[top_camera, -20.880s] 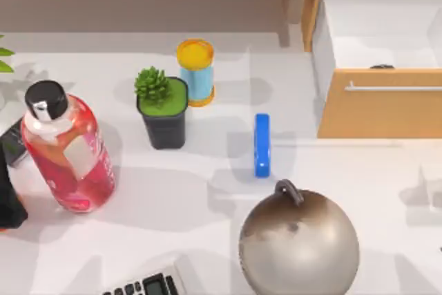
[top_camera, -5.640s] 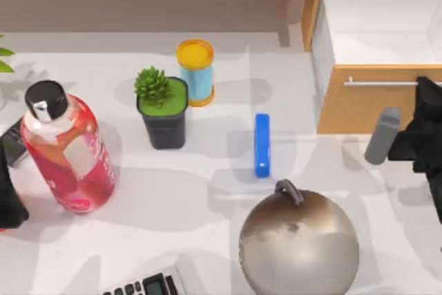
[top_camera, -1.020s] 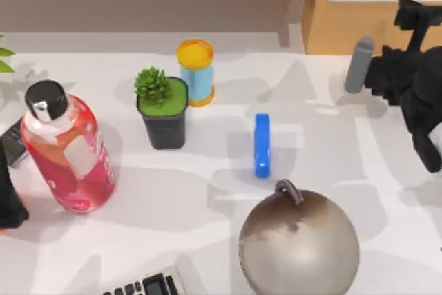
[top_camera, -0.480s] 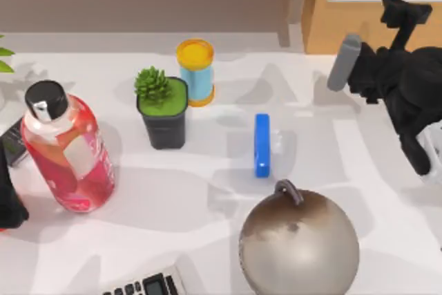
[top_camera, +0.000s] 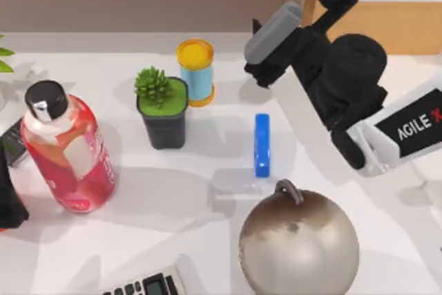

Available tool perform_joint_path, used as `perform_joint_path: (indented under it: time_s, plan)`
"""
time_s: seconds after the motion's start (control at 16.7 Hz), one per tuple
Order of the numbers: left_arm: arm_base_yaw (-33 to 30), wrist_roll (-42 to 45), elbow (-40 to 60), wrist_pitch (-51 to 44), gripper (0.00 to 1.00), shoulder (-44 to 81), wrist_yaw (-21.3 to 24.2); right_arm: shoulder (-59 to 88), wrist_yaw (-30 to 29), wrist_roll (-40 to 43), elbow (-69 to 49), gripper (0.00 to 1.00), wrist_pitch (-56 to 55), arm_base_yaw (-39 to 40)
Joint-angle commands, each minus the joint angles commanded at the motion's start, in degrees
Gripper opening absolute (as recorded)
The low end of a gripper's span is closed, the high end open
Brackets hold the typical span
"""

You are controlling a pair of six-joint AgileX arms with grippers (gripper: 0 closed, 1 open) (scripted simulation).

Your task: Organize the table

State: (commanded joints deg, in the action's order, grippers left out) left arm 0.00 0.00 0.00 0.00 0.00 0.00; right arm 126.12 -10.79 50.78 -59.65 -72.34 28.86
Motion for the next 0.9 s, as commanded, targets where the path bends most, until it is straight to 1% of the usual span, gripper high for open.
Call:
perform_joint_path:
  time_s: [0.18,0.36,0.54,0.72,0.9]
  plan:
    - [0.00,0.00,0.00,0.00,1.00,0.00,0.00,0.51,-4.94,-14.50,-7.74,1.00,6.63,4.38]
    - [0.00,0.00,0.00,0.00,1.00,0.00,0.00,1.47,-12.31,-28.20,-16.85,1.00,15.65,7.37]
    - [0.00,0.00,0.00,0.00,1.00,0.00,0.00,2.72,-20.23,-39.61,-25.41,1.00,25.06,9.14]
    - [0.00,0.00,0.00,0.00,1.00,0.00,0.00,4.10,-27.27,-47.49,-32.34,1.00,33.04,9.92]
    - [0.00,0.00,0.00,0.00,1.00,0.00,0.00,4.55,-30.02,-50.41,-35.03,1.00,36.10,10.03]
